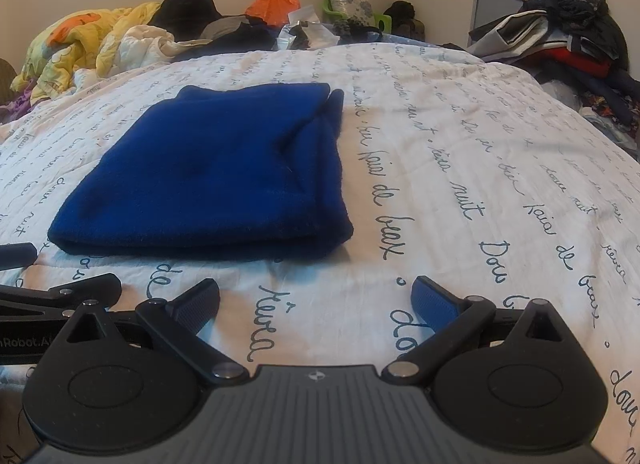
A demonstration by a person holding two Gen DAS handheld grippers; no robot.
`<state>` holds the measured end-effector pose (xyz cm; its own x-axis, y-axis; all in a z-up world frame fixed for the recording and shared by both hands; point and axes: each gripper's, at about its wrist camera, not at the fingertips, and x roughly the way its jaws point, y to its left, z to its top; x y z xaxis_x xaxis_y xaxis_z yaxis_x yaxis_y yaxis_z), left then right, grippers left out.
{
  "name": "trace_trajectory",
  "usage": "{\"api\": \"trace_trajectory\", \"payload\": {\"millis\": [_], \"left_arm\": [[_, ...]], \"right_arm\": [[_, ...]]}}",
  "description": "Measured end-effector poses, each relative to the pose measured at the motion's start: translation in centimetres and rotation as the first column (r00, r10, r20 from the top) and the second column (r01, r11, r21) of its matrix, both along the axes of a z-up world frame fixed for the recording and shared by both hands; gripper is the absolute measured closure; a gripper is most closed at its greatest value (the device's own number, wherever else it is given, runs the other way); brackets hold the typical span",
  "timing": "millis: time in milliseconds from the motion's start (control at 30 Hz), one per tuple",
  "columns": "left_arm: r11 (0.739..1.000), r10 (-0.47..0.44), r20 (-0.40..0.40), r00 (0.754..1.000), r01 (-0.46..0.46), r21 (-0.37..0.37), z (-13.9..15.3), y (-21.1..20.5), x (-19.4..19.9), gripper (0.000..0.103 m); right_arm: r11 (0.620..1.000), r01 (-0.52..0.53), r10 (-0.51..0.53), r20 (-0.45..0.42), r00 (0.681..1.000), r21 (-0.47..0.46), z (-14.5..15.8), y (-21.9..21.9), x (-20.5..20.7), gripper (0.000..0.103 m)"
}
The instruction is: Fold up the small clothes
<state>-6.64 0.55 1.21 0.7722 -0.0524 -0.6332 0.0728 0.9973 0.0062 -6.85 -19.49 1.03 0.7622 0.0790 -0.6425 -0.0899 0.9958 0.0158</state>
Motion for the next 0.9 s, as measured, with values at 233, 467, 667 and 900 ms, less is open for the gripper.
{"api": "trace_trajectory", "payload": {"millis": [233, 467, 667, 900], "left_arm": [[1.000, 0.000, 0.000, 1.000, 0.000, 0.001, -0.01, 0.03, 0.01, 0.000], [1.000, 0.000, 0.000, 1.000, 0.000, 0.000, -0.03, 0.03, 0.02, 0.000], [1.000, -0.001, 0.001, 1.000, 0.001, 0.000, -0.04, 0.05, 0.02, 0.000], [1.000, -0.001, 0.001, 1.000, 0.001, 0.001, -0.04, 0.04, 0.03, 0.000]], "right_arm": [[1.000, -0.006, 0.006, 0.000, 1.000, 0.001, 0.10, -0.05, -0.11, 0.000], [1.000, -0.006, 0.006, 0.000, 1.000, 0.001, 0.08, -0.04, -0.12, 0.000], [1.000, -0.007, 0.007, 0.001, 1.000, 0.001, 0.14, -0.08, -0.14, 0.000], [1.000, -0.007, 0.007, 0.001, 1.000, 0.001, 0.09, -0.07, -0.11, 0.000]]}}
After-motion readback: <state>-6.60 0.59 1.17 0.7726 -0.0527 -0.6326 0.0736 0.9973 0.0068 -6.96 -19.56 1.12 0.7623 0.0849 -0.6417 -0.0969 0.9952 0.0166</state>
